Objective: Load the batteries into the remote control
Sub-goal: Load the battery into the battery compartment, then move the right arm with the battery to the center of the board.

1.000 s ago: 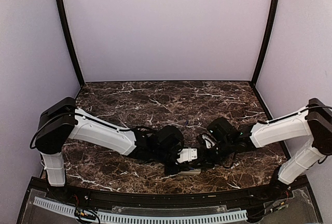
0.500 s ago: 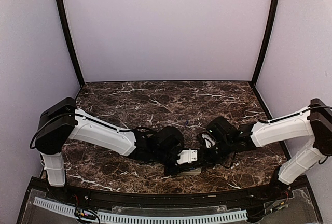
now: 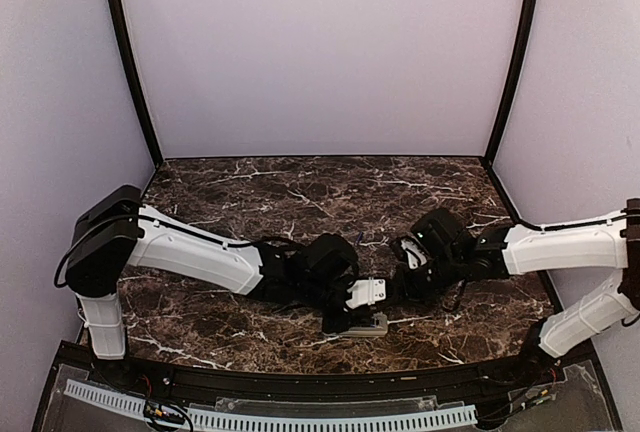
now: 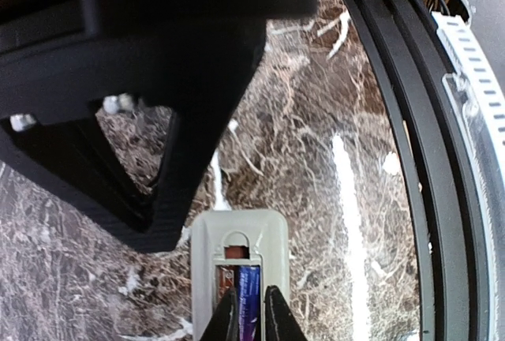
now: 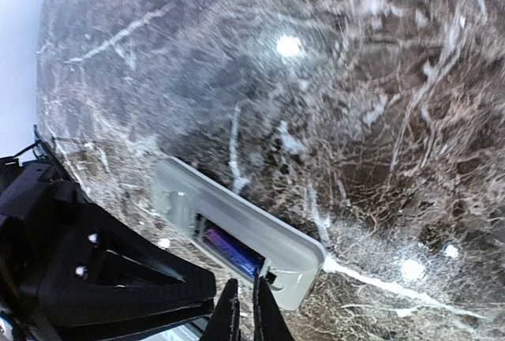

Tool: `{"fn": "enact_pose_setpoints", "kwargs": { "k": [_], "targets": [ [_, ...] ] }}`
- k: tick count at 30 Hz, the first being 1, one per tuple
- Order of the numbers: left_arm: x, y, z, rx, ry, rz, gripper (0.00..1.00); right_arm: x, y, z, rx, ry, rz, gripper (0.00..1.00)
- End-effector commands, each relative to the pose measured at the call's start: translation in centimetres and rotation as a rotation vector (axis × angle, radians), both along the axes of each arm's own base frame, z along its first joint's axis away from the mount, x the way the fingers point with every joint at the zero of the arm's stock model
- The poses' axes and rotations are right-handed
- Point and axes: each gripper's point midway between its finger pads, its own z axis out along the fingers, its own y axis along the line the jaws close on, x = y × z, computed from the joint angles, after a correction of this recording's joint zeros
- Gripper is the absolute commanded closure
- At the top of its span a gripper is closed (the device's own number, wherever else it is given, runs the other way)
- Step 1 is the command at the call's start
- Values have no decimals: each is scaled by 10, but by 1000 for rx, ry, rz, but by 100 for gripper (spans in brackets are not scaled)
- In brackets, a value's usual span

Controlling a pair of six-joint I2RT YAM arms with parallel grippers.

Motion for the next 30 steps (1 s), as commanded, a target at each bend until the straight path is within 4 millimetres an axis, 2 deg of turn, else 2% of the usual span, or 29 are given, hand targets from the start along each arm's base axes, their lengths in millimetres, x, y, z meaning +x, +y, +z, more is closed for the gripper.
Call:
{"fn": "enact_pose_setpoints", "kwargs": {
  "k": [1, 5, 6, 7, 8, 9, 10, 11, 12, 13, 15, 18, 19, 22, 25, 30],
  "targets": [
    [8, 5, 35, -33, 37, 45, 87, 23, 5, 42, 81, -110, -13, 93],
    [33, 13, 74, -132, 94, 134, 82, 46, -11, 59, 67, -169, -53, 88],
    [48, 19, 89, -171, 122, 191, 78, 52, -15, 64, 59, -188, -59, 86],
    [53, 23, 102, -203, 158, 230, 75, 60, -18, 69, 49, -210, -67, 84],
    [69, 31, 108, -226, 166, 275, 70, 67, -21, 75, 40, -231, -69, 81],
    [75, 39, 117, -251, 183, 318, 68, 74, -22, 79, 22, -258, -61, 78],
    [91, 48, 123, -269, 168, 375, 61, 82, -24, 83, 0, -282, -62, 74],
    [101, 59, 128, -283, 164, 429, 52, 88, -24, 85, -25, -296, -57, 70],
    [113, 67, 130, -284, 129, 490, 47, 96, -24, 88, -52, -312, -54, 65],
    [121, 78, 134, -293, 119, 542, 37, 104, -25, 90, -79, -322, -57, 60],
    [142, 98, 137, -292, 84, 673, 24, 123, -23, 95, -128, -344, -83, 51],
    [169, 134, 127, -238, 68, 869, 18, 151, -18, 90, -193, -344, -123, 43],
    [179, 146, 124, -233, 83, 928, 17, 159, -16, 84, -216, -332, -139, 42],
    [190, 172, 108, -174, 95, 1029, 17, 184, -3, 58, -279, -273, -162, 42],
    [192, 184, 102, -150, 83, 1049, 17, 202, 10, 33, -324, -225, -177, 43],
    [183, 188, 107, -141, 89, 1016, 17, 220, 9, 4, -448, -219, -231, 44]
  ]
}}
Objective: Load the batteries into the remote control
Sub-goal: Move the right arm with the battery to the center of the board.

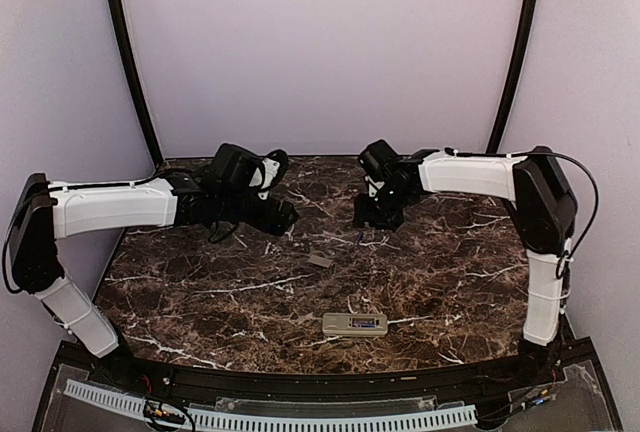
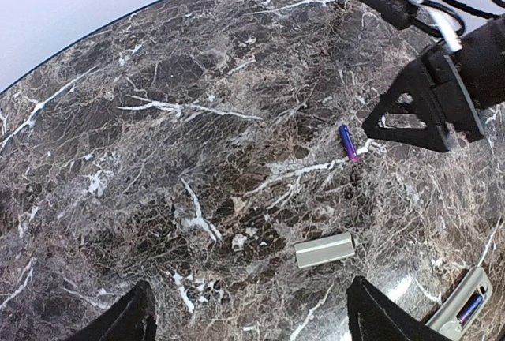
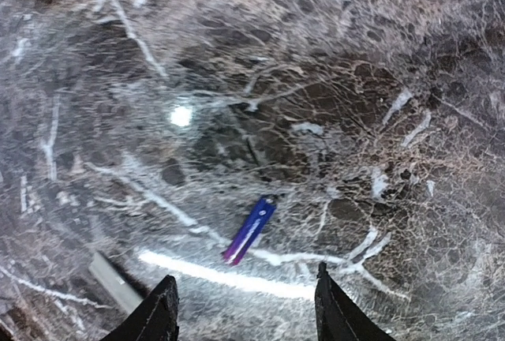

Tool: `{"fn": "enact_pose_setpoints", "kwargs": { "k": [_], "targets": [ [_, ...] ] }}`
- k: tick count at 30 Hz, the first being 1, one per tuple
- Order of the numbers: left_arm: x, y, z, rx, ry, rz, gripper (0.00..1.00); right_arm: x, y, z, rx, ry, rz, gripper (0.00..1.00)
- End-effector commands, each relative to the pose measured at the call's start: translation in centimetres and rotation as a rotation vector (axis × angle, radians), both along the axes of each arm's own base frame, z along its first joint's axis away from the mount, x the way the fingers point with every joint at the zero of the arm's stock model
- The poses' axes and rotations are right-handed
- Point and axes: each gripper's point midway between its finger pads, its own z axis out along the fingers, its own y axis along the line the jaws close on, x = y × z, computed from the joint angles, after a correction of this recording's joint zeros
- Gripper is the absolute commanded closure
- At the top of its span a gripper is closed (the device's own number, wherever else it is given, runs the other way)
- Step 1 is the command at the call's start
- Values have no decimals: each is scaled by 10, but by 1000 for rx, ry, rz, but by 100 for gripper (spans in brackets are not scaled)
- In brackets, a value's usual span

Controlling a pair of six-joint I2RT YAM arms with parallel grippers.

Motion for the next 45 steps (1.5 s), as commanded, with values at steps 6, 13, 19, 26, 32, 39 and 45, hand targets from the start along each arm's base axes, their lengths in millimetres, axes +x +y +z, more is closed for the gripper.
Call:
{"fn": "enact_pose_setpoints", "kwargs": {
  "k": [6, 13, 19, 26, 32, 39, 45],
  "targets": [
    [-17, 17, 10, 44, -15, -17, 17, 12, 0, -32, -158, 26, -58, 45],
    [-19, 14, 13, 34, -18, -37, 17, 22, 10, -47, -191, 44, -39, 49],
    [-19, 15, 14, 38, -23, -44, 17, 20, 9, -52, -306, 41, -2, 56],
    [-19, 14, 17, 38, -28, -49, 17, 6, 13, -61, -335, 78, 35, 67],
    [-20, 13, 17, 36, -29, -55, 17, -2, 14, -62, -306, 95, 79, 83],
    [-20, 14, 16, 42, -28, -58, 17, -18, 11, -67, -321, 126, 206, 95],
    [-20, 13, 16, 42, -28, -62, 17, -39, 4, -70, -318, 156, 332, 99]
  ]
}}
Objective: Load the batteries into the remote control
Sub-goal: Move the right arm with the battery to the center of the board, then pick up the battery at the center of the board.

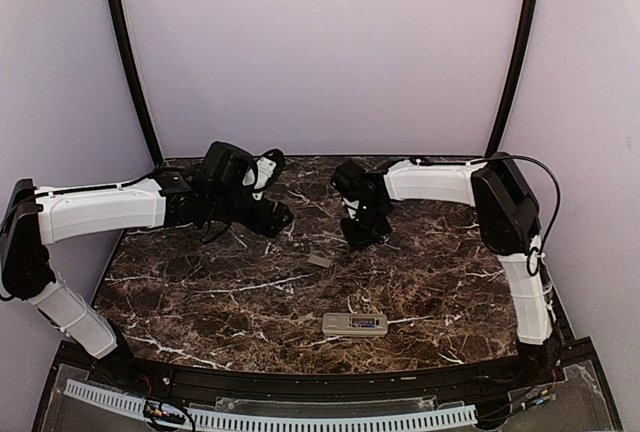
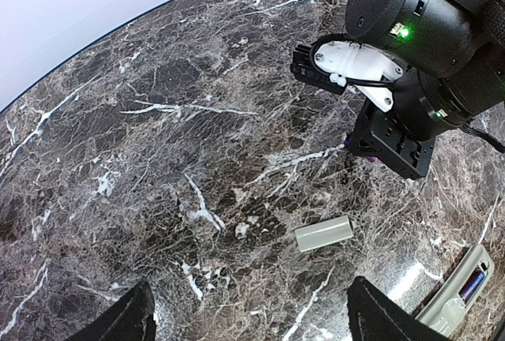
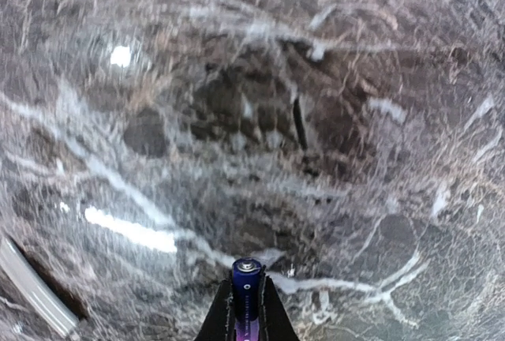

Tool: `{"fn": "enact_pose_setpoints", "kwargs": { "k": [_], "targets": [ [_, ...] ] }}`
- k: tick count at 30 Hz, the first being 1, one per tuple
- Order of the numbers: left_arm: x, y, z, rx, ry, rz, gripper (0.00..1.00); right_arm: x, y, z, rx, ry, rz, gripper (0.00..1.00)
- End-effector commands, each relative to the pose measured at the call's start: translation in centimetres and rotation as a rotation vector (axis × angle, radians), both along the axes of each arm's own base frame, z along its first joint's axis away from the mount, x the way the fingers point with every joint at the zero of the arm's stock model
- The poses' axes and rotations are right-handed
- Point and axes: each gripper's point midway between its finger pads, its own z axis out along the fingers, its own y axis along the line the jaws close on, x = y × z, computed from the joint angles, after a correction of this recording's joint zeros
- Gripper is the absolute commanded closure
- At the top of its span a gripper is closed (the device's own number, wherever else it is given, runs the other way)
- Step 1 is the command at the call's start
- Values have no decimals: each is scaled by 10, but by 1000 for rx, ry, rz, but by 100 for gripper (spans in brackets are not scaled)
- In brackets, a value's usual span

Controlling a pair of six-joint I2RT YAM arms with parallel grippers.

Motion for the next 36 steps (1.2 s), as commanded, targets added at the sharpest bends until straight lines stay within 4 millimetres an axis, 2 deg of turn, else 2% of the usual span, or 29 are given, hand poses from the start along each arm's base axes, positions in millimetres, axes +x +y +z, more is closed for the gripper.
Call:
{"fn": "enact_pose_setpoints", "kwargs": {
  "k": [1, 5, 9, 11, 15, 17, 21, 29, 36],
  "targets": [
    [-9, 3, 5, 4, 3, -22, 17, -28, -12, -11, -34, 93, 118, 100],
    [-8, 3, 4, 6, 3, -24, 17, -45, -21, -15, -52, 151, 165, 100],
    [-8, 4, 4, 11, 1, -23, 17, -71, -30, -9, -30, 214, 205, 100],
    [-9, 3, 4, 11, 1, -26, 17, -85, -38, -5, -29, 247, 224, 100],
    [-9, 2, 4, 9, 2, -30, 17, -113, -57, -10, -68, 339, 244, 97],
    [-9, 3, 3, 10, 3, -30, 17, -118, -64, -13, -97, 351, 245, 95],
    [-9, 2, 3, 12, 3, -32, 17, -115, -64, -14, -113, 341, 249, 88],
    [-9, 2, 3, 13, 2, -34, 17, -94, -59, -12, -165, 283, 256, 77],
    [-9, 2, 2, 12, 5, -38, 17, -88, -46, -11, -143, 263, 272, 75]
  ]
}}
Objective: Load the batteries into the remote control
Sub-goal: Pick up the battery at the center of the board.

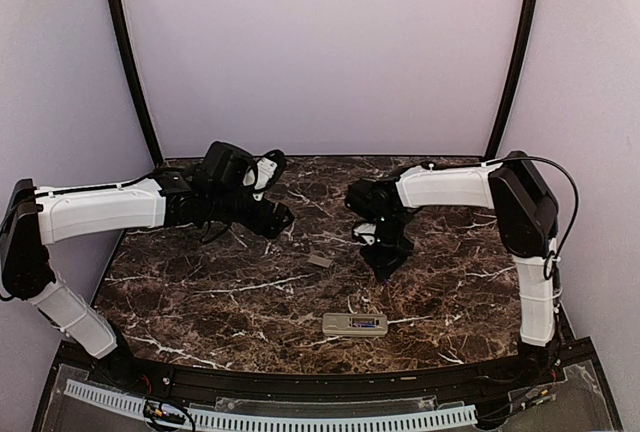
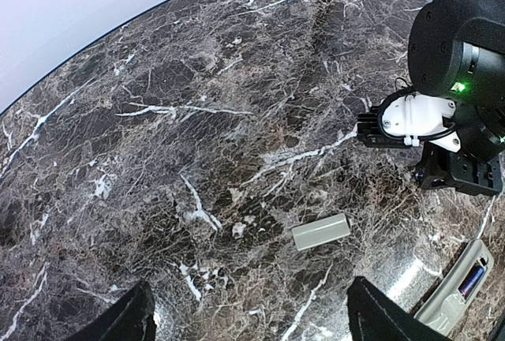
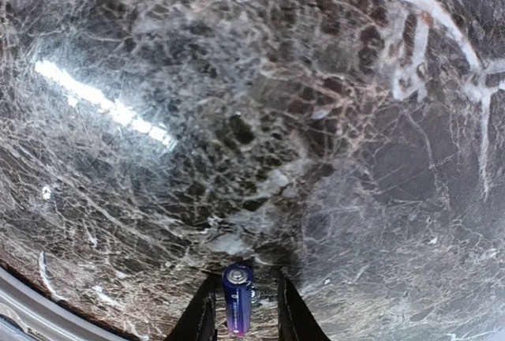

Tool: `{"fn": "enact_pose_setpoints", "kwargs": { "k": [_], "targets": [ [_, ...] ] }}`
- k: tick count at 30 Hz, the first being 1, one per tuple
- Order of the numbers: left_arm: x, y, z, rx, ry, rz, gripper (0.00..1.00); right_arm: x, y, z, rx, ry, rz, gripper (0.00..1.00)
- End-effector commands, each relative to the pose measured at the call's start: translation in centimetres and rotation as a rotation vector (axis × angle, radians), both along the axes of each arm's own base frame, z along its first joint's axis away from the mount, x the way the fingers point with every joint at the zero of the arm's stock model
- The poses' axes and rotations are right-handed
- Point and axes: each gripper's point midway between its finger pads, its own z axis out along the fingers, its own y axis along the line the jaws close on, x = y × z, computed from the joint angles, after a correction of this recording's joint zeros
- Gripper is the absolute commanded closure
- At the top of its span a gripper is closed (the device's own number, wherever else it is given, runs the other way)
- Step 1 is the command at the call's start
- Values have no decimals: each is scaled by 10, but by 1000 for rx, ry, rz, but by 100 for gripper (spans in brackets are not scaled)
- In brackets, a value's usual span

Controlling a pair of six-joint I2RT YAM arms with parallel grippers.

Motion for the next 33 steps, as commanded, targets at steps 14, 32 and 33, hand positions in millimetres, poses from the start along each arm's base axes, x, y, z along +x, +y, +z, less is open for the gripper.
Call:
{"fn": "enact_pose_setpoints", "kwargs": {
  "k": [14, 32, 33],
  "targets": [
    [-9, 3, 0, 10, 11, -24, 17, 6, 15, -2, 9, -26, 46, 100],
    [-18, -9, -6, -14, 25, -119, 18, -83, 94, 89, 628, -120, 621, 100],
    [-20, -10, -3, -26, 19, -128, 18, -94, 96, 88, 658, -120, 668, 100]
  ]
}}
